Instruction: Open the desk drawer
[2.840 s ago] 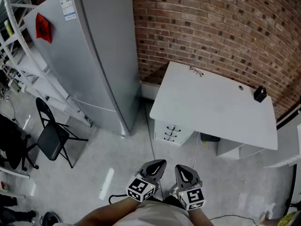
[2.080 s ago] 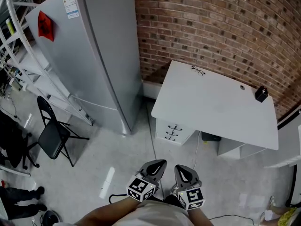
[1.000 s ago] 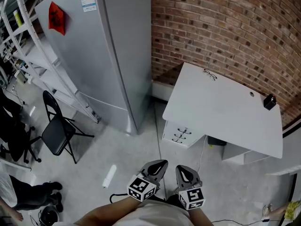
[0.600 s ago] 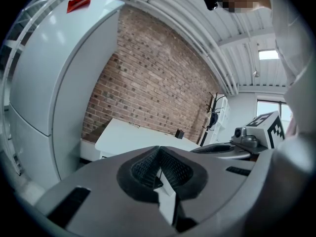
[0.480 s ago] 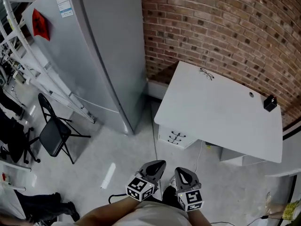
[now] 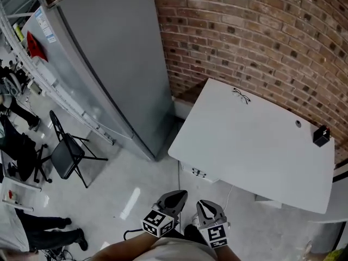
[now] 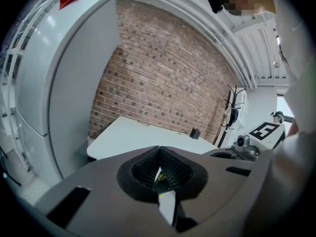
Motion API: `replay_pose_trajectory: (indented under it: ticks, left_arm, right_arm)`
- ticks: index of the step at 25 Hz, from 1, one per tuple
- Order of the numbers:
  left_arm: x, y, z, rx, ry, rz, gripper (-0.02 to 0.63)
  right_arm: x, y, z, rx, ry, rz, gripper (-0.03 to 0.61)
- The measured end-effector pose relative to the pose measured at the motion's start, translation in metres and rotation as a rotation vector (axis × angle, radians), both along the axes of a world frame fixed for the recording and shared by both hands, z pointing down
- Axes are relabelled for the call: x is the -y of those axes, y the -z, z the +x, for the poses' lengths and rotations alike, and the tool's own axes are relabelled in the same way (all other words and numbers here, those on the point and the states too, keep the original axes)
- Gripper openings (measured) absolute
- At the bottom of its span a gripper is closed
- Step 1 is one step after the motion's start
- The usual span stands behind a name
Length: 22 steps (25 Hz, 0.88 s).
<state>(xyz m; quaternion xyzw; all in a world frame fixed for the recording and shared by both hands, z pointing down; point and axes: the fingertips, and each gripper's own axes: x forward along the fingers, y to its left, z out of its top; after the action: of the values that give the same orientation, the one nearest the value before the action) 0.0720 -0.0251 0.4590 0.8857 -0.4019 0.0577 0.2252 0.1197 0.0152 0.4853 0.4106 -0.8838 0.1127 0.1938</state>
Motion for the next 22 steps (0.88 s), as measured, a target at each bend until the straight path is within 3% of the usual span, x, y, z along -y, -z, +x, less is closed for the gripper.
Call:
replay_pose_trajectory:
  ticks: [8,17,22]
  left_arm:
    - [0.039,-0.016,0.005,0.03,0.036,-0.018,0.008]
    - [0.073,-0.041,-0.032,-0.009,-0.043,-0.02,0.008]
    - [0.079,-0.079,-0.041,-0.02,-0.102,-0.02,0.008]
  right_arm:
    - [0.041,-0.037,0.013,-0.104,0.063,-0.033,0.017]
    - [0.064,-0.113,-0.005,-0.28,0.043,-0.088,0.017]
    - [0.085,-0.169,-0.01,-0.359,0.015,-0.094,0.017]
